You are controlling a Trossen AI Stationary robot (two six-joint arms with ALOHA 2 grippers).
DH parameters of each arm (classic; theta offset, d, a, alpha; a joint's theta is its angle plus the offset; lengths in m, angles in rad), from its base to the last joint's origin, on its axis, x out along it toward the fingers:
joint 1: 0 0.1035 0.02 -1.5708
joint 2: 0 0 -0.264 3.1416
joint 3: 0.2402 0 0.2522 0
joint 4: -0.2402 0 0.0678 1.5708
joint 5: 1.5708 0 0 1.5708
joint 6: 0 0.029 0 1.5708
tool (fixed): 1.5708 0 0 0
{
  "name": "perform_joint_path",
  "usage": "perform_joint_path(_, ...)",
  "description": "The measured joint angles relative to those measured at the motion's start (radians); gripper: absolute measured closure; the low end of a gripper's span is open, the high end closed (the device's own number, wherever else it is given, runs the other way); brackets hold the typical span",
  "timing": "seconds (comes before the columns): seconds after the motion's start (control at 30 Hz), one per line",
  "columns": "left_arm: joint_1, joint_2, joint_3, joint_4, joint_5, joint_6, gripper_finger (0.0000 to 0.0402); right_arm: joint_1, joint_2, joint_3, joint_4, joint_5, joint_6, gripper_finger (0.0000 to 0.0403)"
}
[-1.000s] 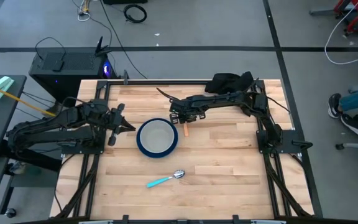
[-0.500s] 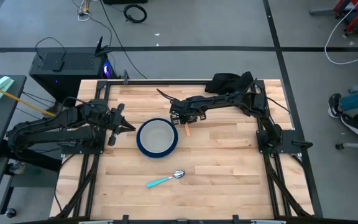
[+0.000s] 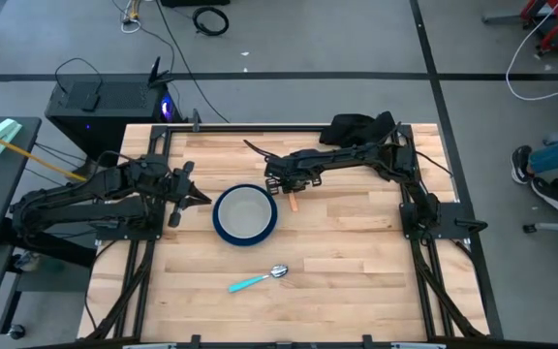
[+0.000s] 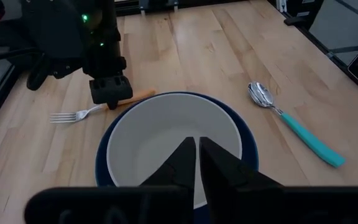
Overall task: Set table place
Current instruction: Put the orange fork on the table to the right of the blue bowl
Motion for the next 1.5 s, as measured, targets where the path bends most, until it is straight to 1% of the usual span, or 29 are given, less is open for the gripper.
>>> perform_joint_path(0.13,0.000,0.000,0.000,0.000,0.000,0.000,0.0366,-0.005,-0.019,-0.003,-0.012,0.000,-0.002,0.0362)
perform_joint_path(0.2,0.000,0.000,0.000,0.000,0.000,0.000,0.0366,-0.009,-0.045,-0.006,-0.052,0.007,-0.002,0.0362)
perform_joint_path(0.27,0.000,0.000,0.000,0.000,0.000,0.000,0.0369,-0.011,-0.087,-0.004,-0.071,0.018,-0.002,0.0362)
perform_joint_path(0.43,0.000,0.000,0.000,0.000,0.000,0.000,0.0376,-0.011,-0.214,-0.004,-0.185,0.091,0.011,0.0362)
perform_joint_path(0.53,0.000,0.000,0.000,0.000,0.000,0.000,0.0376,0.003,-0.314,-0.002,-0.232,0.148,0.051,0.0362)
perform_joint_path(0.7,0.000,0.000,0.000,0.000,0.000,0.000,0.0370,0.071,-0.469,-0.002,-0.303,0.268,0.154,0.0362)
perform_joint_path(0.83,0.000,0.000,0.000,0.000,0.000,0.000,0.0366,0.175,-0.556,-0.001,-0.388,0.366,0.272,0.0362)
perform_joint_path(0.9,0.000,0.000,0.000,0.000,0.000,0.000,0.0366,0.250,-0.569,-0.001,-0.447,0.398,0.349,0.0362)
perform_joint_path(1.03,0.000,0.000,0.000,0.000,0.000,0.000,0.0371,0.394,-0.566,-0.004,-0.525,0.402,0.509,0.0362)
perform_joint_path(1.17,0.000,0.000,0.000,0.000,0.000,0.000,0.0376,0.489,-0.527,-0.023,-0.530,0.402,0.633,0.0362)
perform_joint_path(1.23,0.000,0.000,0.000,0.000,0.000,0.000,0.0376,0.511,-0.506,-0.029,-0.528,0.400,0.668,0.0362)
perform_joint_path(1.33,0.000,0.000,0.000,0.000,0.000,0.000,0.0373,0.511,-0.458,-0.032,-0.524,0.394,0.680,0.0362)
perform_joint_path(1.4,0.000,0.000,0.000,0.000,0.000,0.000,0.0370,0.497,-0.417,-0.032,-0.512,0.388,0.676,0.0362)
perform_joint_path(1.5,0.000,0.000,0.000,0.000,0.000,0.000,0.0366,0.461,-0.357,-0.032,-0.462,0.336,0.632,0.0362)
